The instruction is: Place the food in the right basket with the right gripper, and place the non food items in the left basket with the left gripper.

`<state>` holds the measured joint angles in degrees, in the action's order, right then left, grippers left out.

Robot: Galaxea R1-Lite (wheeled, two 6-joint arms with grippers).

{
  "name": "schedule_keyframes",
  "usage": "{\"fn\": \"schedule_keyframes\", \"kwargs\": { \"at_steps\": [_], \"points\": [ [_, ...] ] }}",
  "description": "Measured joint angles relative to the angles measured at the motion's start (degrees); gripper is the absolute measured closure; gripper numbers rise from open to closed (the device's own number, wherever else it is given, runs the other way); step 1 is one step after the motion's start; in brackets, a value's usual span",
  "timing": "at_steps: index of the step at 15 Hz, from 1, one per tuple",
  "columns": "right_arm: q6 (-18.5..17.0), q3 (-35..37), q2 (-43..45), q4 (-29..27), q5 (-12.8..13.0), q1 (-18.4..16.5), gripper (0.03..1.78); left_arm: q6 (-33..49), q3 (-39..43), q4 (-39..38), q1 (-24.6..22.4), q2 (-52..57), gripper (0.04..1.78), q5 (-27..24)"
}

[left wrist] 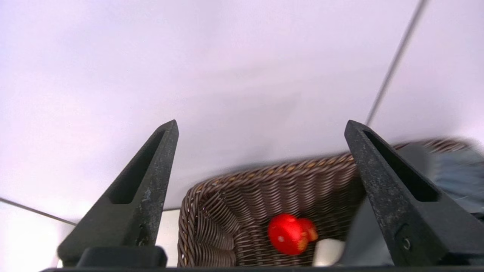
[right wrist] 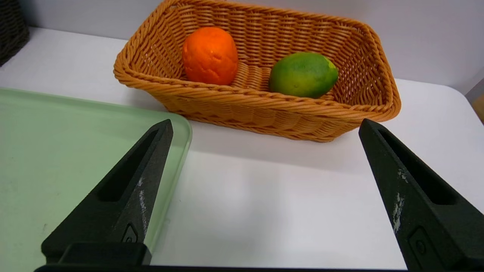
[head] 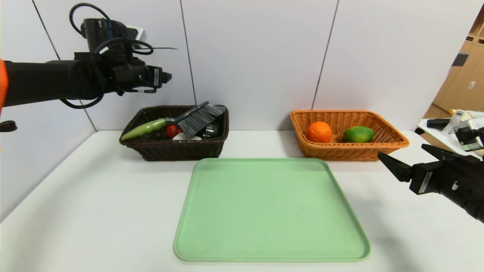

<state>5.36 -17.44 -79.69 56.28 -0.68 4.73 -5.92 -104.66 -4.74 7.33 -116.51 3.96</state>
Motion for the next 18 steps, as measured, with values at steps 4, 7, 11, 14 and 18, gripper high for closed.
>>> {"fn": "schedule_keyframes", "kwargs": {
  "at_steps": [4,7,11,14,18],
  "points": [
    [0.1,-2.5,2.3,-0.2,-0.1,0.0,0.12,2.5,13.4,0.0,0.0,13.1,0.2,0.1],
    [0.3,-2.9,6.7,-2.1,0.0,0.2,0.12,2.4,33.2,-2.6,0.2,27.3,0.18,0.0],
    [0.1,-2.7,17.4,-12.7,0.2,0.2,0.12,1.5,57.6,-9.8,0.2,47.6,0.15,0.1],
    [0.0,-2.3,28.6,-25.5,0.2,0.1,0.12,1.4,70.9,-11.9,-1.7,60.4,0.15,0.0],
    [0.1,1.9,40.9,-37.2,0.0,-2.2,0.12,1.7,86.7,-14.6,-5.1,73.3,0.14,-3.3]
  ]
}}
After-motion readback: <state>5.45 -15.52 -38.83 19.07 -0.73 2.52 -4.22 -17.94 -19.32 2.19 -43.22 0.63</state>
